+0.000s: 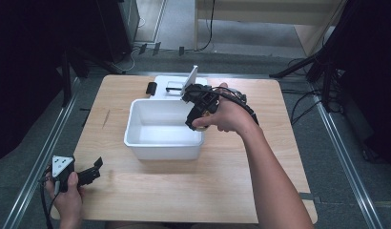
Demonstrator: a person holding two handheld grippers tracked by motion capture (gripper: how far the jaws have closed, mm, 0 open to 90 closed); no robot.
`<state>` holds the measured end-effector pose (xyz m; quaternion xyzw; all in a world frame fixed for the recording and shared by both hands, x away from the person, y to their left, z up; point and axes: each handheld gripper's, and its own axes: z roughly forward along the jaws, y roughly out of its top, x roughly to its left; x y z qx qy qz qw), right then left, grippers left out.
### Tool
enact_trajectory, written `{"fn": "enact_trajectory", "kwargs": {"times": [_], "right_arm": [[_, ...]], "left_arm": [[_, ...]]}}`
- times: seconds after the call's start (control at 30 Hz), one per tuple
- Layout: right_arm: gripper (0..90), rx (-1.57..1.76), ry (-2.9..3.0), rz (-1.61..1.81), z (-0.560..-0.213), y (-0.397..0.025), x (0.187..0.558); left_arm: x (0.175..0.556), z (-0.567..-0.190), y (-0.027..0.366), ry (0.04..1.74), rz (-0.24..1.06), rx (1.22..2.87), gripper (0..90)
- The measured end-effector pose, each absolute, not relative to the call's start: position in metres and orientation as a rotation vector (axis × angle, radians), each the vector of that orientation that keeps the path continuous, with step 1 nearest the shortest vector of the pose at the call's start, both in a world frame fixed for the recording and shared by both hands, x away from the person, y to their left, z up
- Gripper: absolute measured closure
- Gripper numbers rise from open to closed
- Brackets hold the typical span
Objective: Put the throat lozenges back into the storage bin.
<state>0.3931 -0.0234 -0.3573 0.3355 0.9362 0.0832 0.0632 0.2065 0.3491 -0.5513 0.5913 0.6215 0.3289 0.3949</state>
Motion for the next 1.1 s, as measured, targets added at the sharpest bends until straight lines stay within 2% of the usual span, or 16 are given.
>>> {"fn": "enact_trajectory", "kwargs": {"times": [0.3, 0.5, 0.83, 1.1], "right_arm": [[20.5, 0.934, 2.849, 0.241, -0.360, -0.005, 0.392], [20.5, 0.665, 2.905, 0.254, -0.371, 0.000, 0.391], [20.5, 0.469, 2.901, 0.347, -0.383, 0.001, 0.394], [20.4, 0.396, 2.893, 0.296, -0.398, 0.006, 0.393]], "left_arm": [[0.206, -0.551, 0.350, 1.574, 0.825, 1.499, 0.0], [0.206, -0.551, 0.350, 1.574, 0.821, 1.498, 0.0], [0.207, -0.551, 0.351, 1.570, 0.817, 1.495, 0.0], [0.207, -0.552, 0.351, 1.572, 0.813, 1.488, 0.0]]}}
